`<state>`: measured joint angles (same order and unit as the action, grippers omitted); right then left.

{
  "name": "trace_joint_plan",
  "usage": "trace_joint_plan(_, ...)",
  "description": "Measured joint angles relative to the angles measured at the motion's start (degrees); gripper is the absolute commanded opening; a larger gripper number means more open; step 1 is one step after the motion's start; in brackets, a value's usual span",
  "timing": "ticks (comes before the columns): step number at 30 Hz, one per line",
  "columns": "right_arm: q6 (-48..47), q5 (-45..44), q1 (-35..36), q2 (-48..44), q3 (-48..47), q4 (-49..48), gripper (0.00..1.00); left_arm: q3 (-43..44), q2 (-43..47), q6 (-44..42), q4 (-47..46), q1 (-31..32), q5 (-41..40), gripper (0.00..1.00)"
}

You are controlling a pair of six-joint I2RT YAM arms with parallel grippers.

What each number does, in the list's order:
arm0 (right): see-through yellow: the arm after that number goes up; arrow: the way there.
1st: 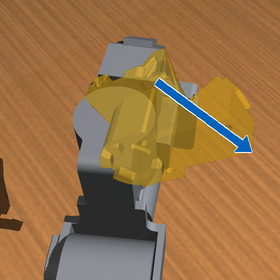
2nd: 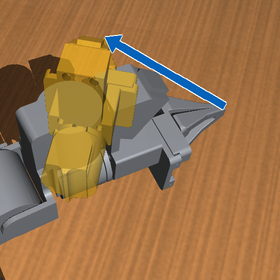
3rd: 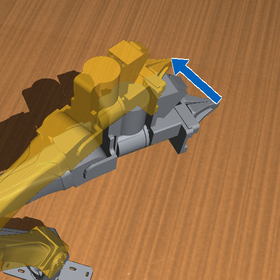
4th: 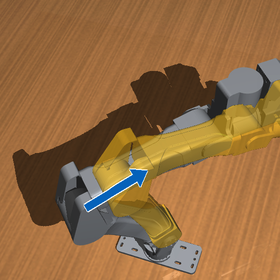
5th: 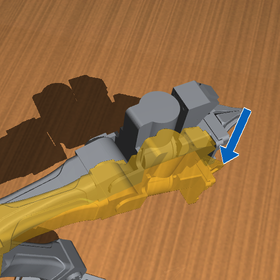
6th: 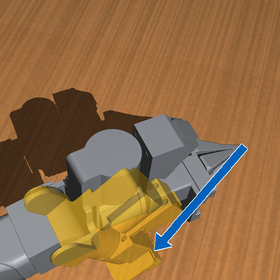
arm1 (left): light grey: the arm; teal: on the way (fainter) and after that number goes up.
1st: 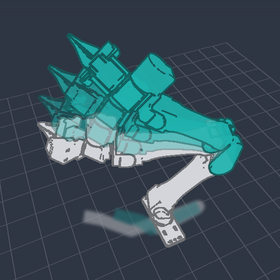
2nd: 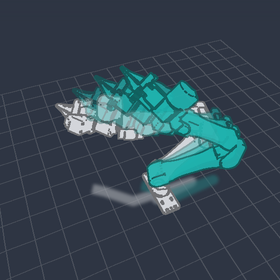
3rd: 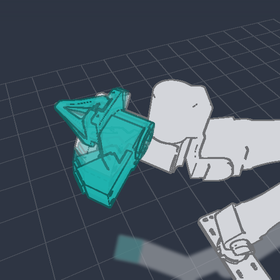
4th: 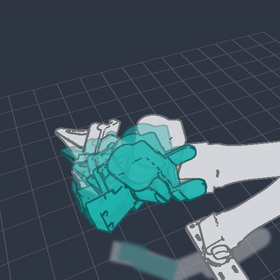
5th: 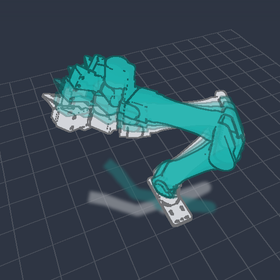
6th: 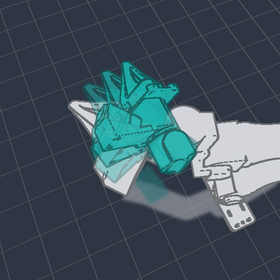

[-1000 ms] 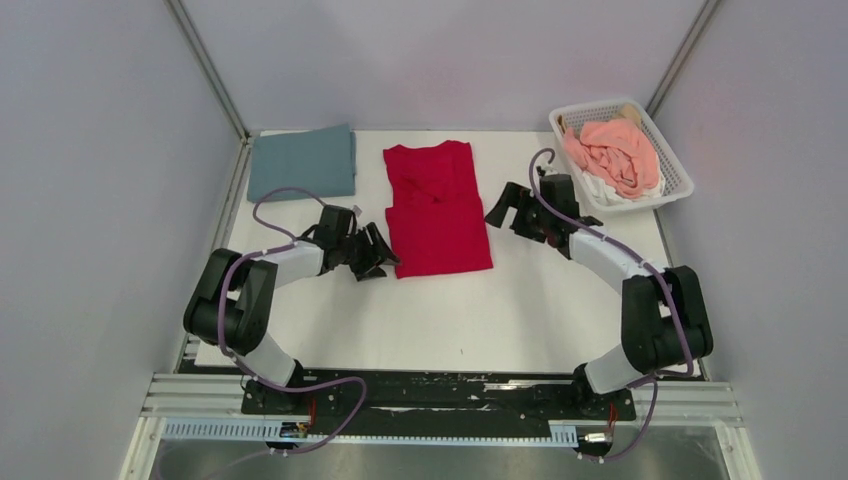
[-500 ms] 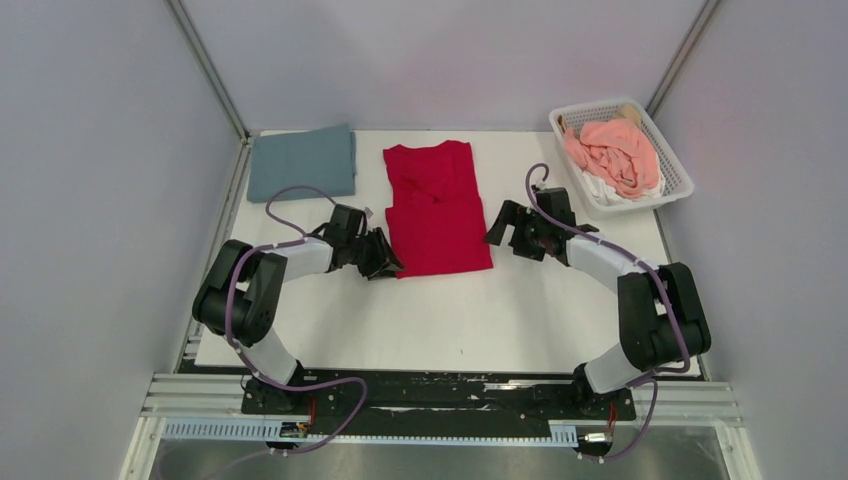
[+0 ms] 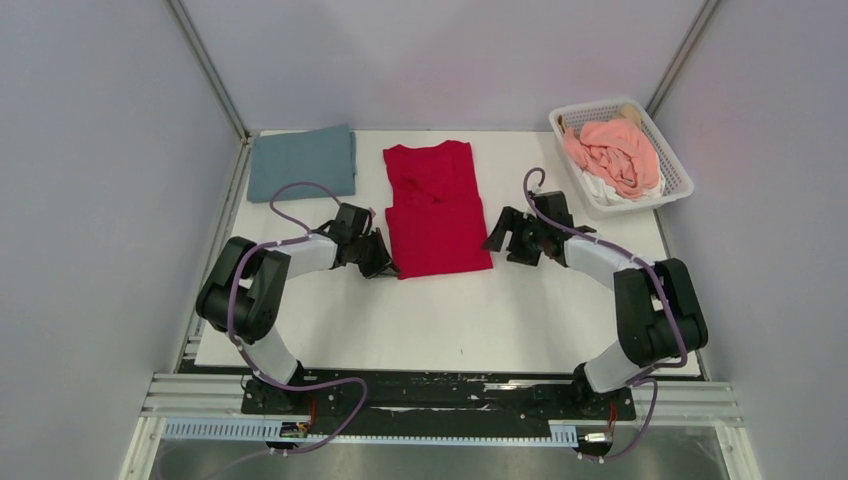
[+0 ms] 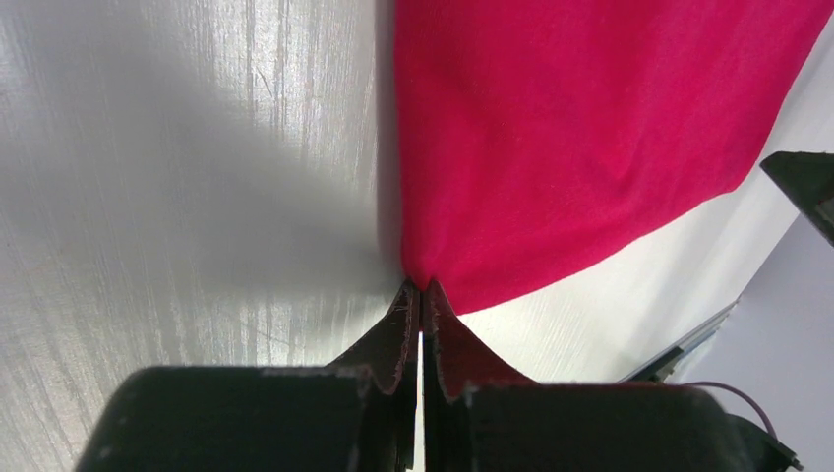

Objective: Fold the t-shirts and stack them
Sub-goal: Grab one side of the 2/3 rectangular tshirt with both arms, then fold the long partially folded tshirt into a neat square

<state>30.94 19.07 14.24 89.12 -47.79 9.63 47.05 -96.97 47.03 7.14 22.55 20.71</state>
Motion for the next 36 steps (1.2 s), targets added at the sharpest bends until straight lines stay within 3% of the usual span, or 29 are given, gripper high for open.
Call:
trace_joint_plan(10, 0.3, 2.8, 5.2, 5.3, -0.3, 0.6, 0.61, -0.5, 1.1, 0.0, 0.5, 0.6, -1.4, 0.00)
trace_joint_plan(20, 2.2, -0.9, 5.8, 5.4, -0.3, 0.8, 0.51, -0.5, 1.4, -0.1, 1.1, 0.7, -2.0, 0.00)
trace_joint_plan(21, 2.3, -1.2, 5.8, 5.4, -0.3, 0.8, 0.49, -0.5, 1.5, -0.1, 1.2, 0.7, -2.1, 0.00)
trace_joint_plan(25, 2.5, -3.2, 5.9, 5.4, -0.3, 1.0, 0.16, -0.5, 1.5, -0.1, 1.3, 0.7, -2.2, 0.00)
trace_joint_plan(28, 2.8, -3.9, 5.8, 5.4, 0.0, 1.2, 0.01, -0.5, 1.6, -0.2, 1.3, 0.7, -2.2, 0.00)
trace_joint_plan(36, 1.0, 0.2, 7.6, -0.9, 2.6, 6.0, 0.00, -5.0, 11.5, -1.8, 3.9, 4.3, -3.4, 0.00)
